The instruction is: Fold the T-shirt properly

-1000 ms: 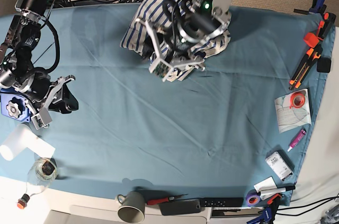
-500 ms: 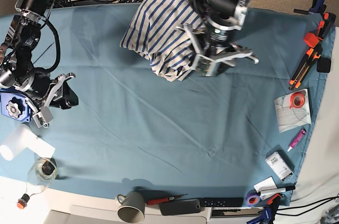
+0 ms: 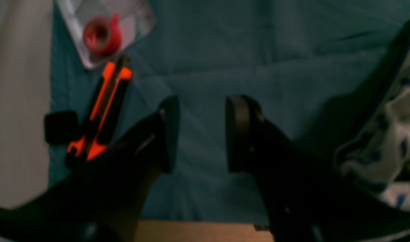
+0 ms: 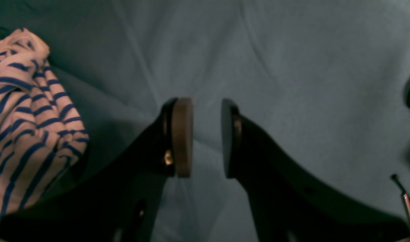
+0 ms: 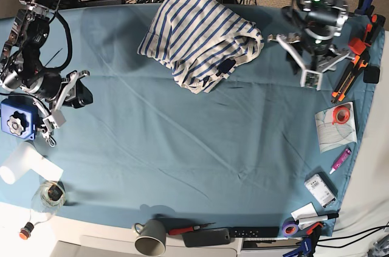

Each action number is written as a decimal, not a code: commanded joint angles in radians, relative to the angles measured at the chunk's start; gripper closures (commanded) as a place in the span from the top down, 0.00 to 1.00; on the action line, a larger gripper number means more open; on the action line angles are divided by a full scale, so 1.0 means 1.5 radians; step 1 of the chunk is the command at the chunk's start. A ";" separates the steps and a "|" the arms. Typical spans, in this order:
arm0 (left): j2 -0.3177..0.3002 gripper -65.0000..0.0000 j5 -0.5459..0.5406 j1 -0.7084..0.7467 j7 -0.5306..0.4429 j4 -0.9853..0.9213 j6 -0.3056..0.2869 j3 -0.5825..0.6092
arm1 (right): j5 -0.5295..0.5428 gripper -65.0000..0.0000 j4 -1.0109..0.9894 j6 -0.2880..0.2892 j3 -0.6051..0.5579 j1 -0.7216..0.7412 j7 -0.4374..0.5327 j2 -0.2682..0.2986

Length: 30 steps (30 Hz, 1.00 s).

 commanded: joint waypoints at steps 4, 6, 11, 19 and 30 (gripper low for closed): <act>-0.018 0.35 -0.051 0.030 -0.014 0.012 -0.033 -0.039 | 0.008 0.24 0.011 -0.003 0.035 -0.023 0.008 0.009; -0.018 0.35 -0.065 0.043 -0.015 0.012 -0.041 -0.048 | 0.009 0.24 0.011 -0.003 0.056 -0.040 0.009 0.009; -0.018 0.35 -0.067 0.071 -0.014 0.011 -0.042 -0.048 | 0.047 0.24 0.043 0.001 0.123 -0.083 0.008 -0.003; -0.018 0.35 -0.067 0.113 -0.016 0.011 -0.043 -0.048 | 0.097 0.24 0.163 0.020 0.190 -0.185 0.008 -0.060; -0.018 0.35 -0.042 0.192 -0.013 0.011 -0.043 -0.048 | 0.089 0.24 0.182 0.024 0.190 -0.308 0.008 -0.090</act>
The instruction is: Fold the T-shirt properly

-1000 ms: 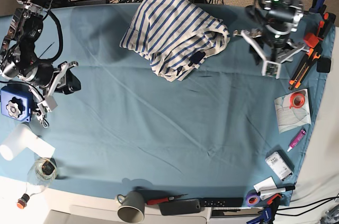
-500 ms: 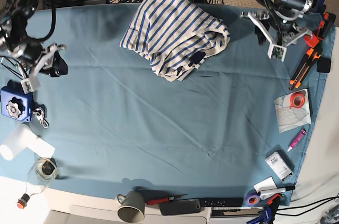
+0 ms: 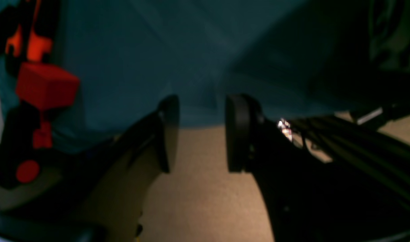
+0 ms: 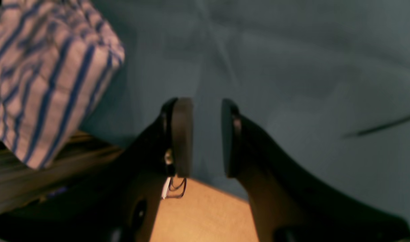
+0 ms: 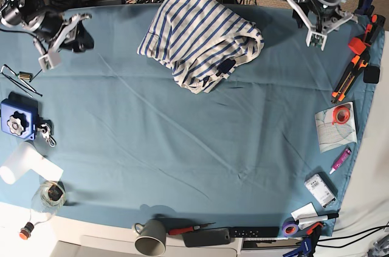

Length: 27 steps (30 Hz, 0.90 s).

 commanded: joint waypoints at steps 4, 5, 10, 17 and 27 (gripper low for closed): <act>-0.006 0.35 0.001 0.036 0.003 0.011 0.002 -0.003 | 0.008 0.24 0.010 0.004 0.005 -0.049 0.012 0.010; -0.006 0.35 0.001 0.046 0.004 0.011 0.002 -0.003 | 0.008 0.24 0.010 0.004 0.005 -0.062 0.012 0.010; -0.006 0.35 0.001 0.090 0.004 0.011 0.002 -0.003 | 0.008 0.24 0.010 0.004 0.005 -0.124 0.012 0.010; -0.005 0.35 0.000 0.146 0.001 0.008 0.002 -0.003 | 0.008 0.24 0.010 0.011 0.005 -0.214 0.012 0.009; -0.005 0.35 0.000 0.146 -0.039 -0.155 0.002 -0.003 | -0.060 0.24 -0.080 0.011 0.003 -0.255 0.037 0.009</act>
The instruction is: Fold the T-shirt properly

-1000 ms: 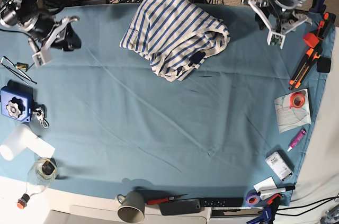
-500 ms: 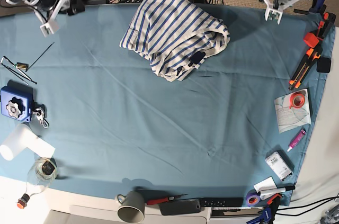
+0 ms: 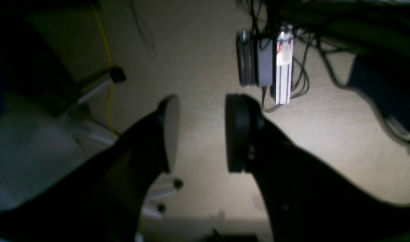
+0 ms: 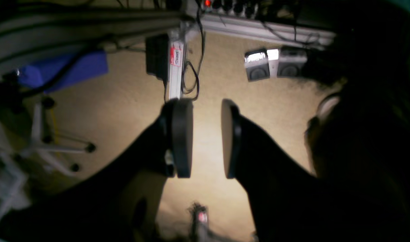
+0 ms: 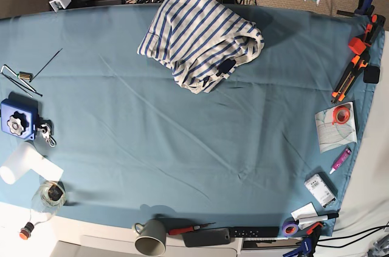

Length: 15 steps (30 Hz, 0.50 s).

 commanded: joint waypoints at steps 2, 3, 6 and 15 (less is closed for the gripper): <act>-0.005 0.35 0.000 -0.005 -0.001 -0.033 -0.002 -0.002 | -0.003 0.24 -0.035 0.000 -0.006 -0.001 0.005 0.008; -0.005 0.35 -0.003 -0.013 -0.001 -0.053 -0.005 -0.002 | -0.011 0.24 -0.059 0.000 -0.015 0.003 0.006 0.008; -0.005 0.35 -0.027 -0.042 -0.002 -0.107 -0.008 -0.002 | -0.062 0.24 -0.134 0.000 -0.060 0.029 0.031 0.010; -0.005 0.35 -0.061 -0.135 -0.047 -0.307 -0.057 -0.002 | -0.248 0.24 -0.369 0.000 -0.235 0.179 0.184 0.010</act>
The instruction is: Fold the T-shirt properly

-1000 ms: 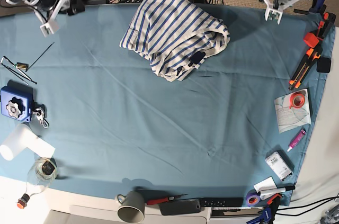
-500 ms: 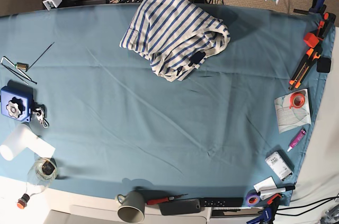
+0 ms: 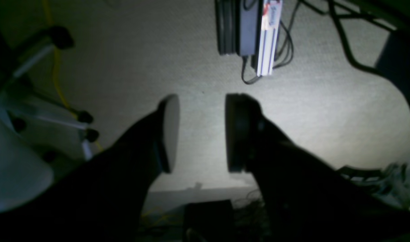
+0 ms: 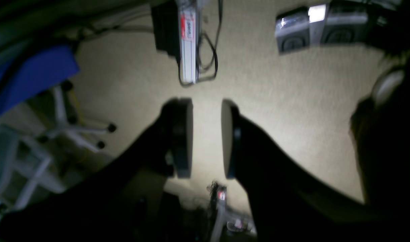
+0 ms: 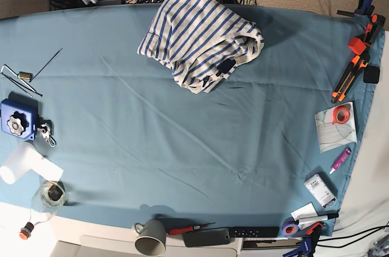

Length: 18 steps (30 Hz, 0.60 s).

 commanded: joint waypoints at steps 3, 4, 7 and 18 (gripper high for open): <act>-0.007 0.35 0.001 -0.025 -0.008 -0.073 0.000 -0.002 | -0.035 0.24 -0.071 0.001 -0.042 0.041 0.036 0.009; -0.006 0.35 0.001 -0.038 -0.008 -0.101 0.000 -0.002 | -0.047 0.24 -0.098 0.001 -0.057 0.054 0.052 0.009; -0.007 0.35 0.002 -0.070 -0.037 -0.182 0.000 -0.002 | -0.099 0.24 -0.176 0.001 -0.094 0.087 0.123 0.009; 0.001 0.30 0.019 -0.199 -0.255 -0.467 -0.001 -0.002 | -0.327 0.24 -0.387 -0.114 -0.148 0.152 0.538 0.009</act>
